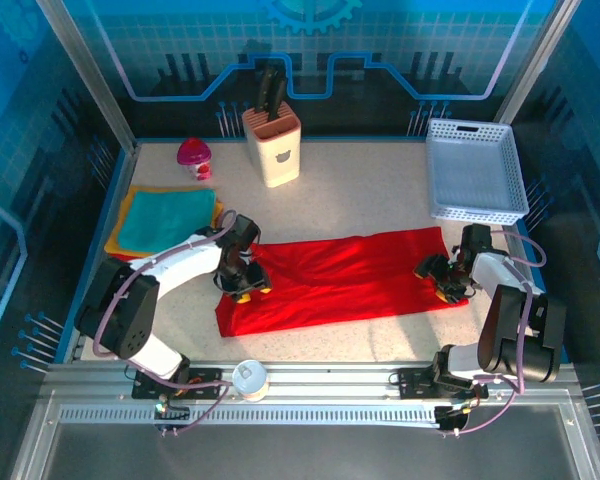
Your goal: Fold and stack the t-shirts
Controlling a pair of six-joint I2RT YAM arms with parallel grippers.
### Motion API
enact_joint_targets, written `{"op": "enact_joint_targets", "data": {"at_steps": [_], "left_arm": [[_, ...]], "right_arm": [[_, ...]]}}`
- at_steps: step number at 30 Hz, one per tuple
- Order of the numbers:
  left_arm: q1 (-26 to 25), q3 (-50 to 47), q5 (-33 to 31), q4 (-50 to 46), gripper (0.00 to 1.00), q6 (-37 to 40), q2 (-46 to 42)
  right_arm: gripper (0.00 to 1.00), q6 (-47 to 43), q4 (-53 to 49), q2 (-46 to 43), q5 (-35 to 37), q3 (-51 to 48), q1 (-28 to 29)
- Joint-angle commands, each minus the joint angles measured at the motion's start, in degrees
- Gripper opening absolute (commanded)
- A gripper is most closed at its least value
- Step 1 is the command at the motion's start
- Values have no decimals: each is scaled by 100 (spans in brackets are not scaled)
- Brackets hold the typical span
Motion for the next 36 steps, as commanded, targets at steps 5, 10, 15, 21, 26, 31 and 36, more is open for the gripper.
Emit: {"op": "enact_joint_targets", "data": {"at_steps": [5,10,15,21,26,31,36], "left_arm": [[-47,-27,278,511,48,-235,212],[-54,26,250,534,42,-266,237],[-52,26,223,589,29,-257,305],[-63,314,78,300,0,-138,322],[-88,992,-329,-334,0,178,451],[-130,1655,-462,-658,0,361,845],[-238,2116,-595,-961,3,442,1150]], "right_arm": [[73,-89,-262,126,180,-161,-110],[73,-103,-253,120,180,-168,-106],[72,-96,-218,161,145,-183,-104],[72,-92,-219,123,109,-204,-107],[72,-77,-200,21,75,-232,-115],[72,-61,-213,25,10,-188,-110],[71,-69,-252,-20,-30,-168,-110]]}}
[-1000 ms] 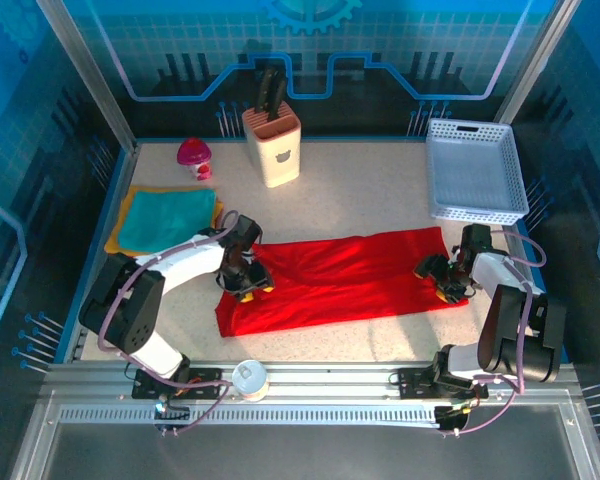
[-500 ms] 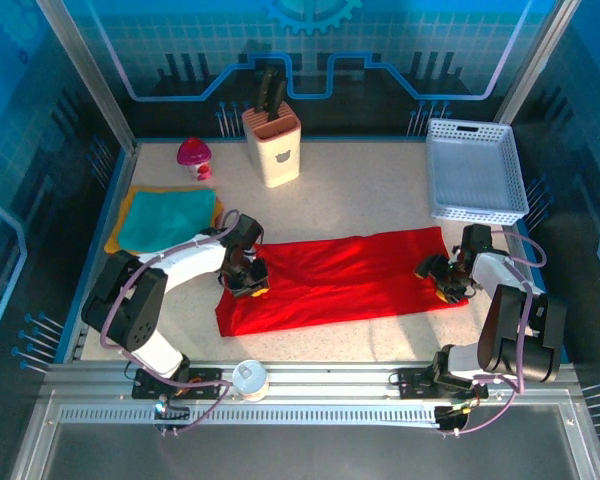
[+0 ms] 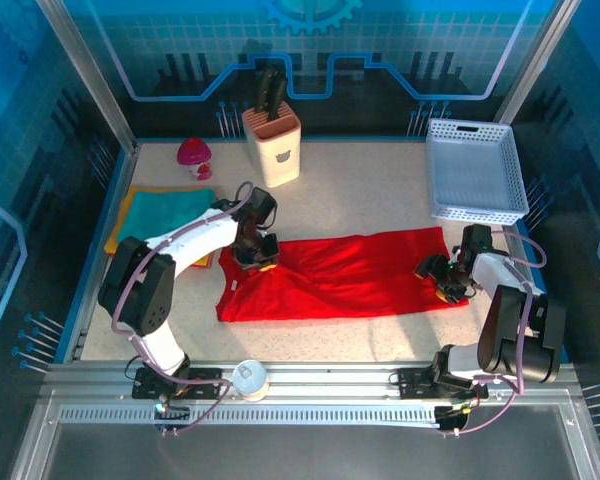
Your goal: Fold and stack the t-shirts
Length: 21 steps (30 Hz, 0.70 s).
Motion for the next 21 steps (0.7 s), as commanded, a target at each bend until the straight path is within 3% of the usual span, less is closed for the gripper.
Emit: {"op": "enact_joint_targets", "data": {"at_steps": [1,7,15,21], "left_arm": [[-105,295,-264,-550,4,225,161],[-129,14,-463,-697,9,223,-72],[-129,-207,-279,-644,19,179,-280],[-129,-239,-177,-616,20,131,-381]], "right_arm": [[71,-73,-270,-17,36,-148,-89],[71,-77,-201,-3,-2,-220,-93],[71,-76,-139,54,-43,-262,-89],[71,-111,-165,40,-21,-267,-81]]}}
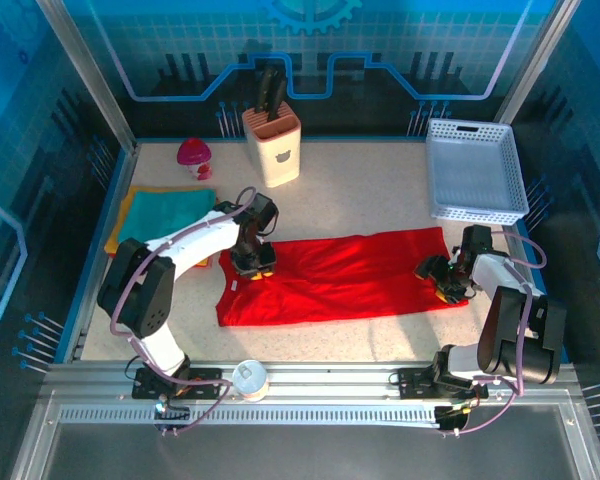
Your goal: Fold and stack the t-shirts
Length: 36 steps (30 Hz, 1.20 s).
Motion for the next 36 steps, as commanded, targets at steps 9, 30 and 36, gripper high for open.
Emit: {"op": "enact_joint_targets", "data": {"at_steps": [9,30,36], "left_arm": [[-37,29,186,-132,6,-9,-240],[-450,2649,-936,-1514,0,976,1670],[-434,3356,-1326,-1817,0,1006,2176]], "right_arm": [[70,-44,-169,126,-56,-214,-86],[70,-52,-150,131,-146,-201,-88],[70,-58,-132,142,-144,-236,-88]]}}
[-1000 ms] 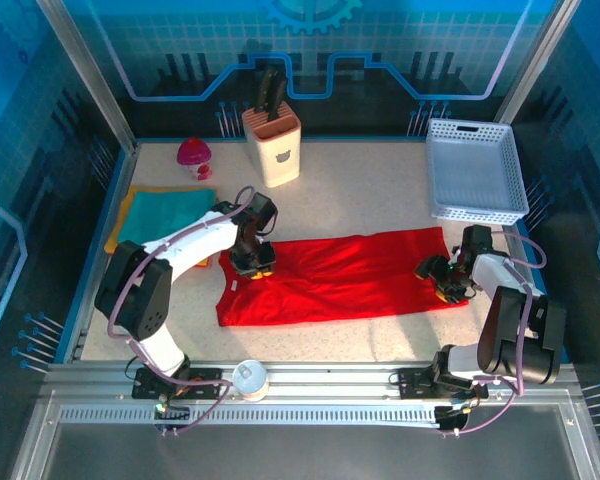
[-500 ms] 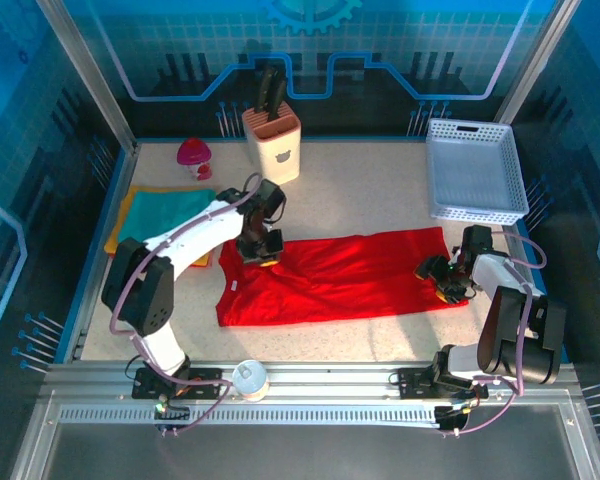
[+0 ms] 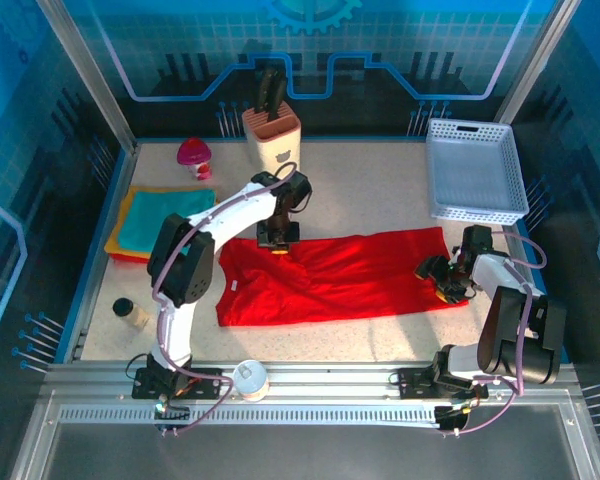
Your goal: Fold and stack the t-shirts
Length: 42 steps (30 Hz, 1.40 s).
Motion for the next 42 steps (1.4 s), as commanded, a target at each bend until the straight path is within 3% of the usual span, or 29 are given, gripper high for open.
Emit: {"op": "enact_joint_targets", "data": {"at_steps": [1,6,10,13,16,23,28,35,42], "left_arm": [[-28,463,-378,-441,0,127,241],[-32,884,-474,-496,0,101,562],[-42,882,-432,-345,22,125,657],[-42,721,-538,-343,48,114,513],[-42,345,-678,-327,59,80,119],[-155,-1337,94,262,60,-444,-1276],[-247,-2650,593,1081,60,-935,-1936],[-147,-3581,460,1393,60,-989,-1696],[12,-3468,320,1216,58,-854,-1598]], "right_arm": [[70,-59,-143,131,-135,-228,-77],[70,-64,-147,111,-147,-247,-75],[70,-77,-151,113,-173,-250,-77],[70,-75,-178,58,-167,-238,-73],[70,-125,-271,-58,-21,-198,2],[73,-141,-720,-736,964,113,919],[76,-160,-643,-930,1096,359,1666],[81,-309,-807,-407,1400,924,2157],[82,-374,-801,621,1404,1691,2212]]}}
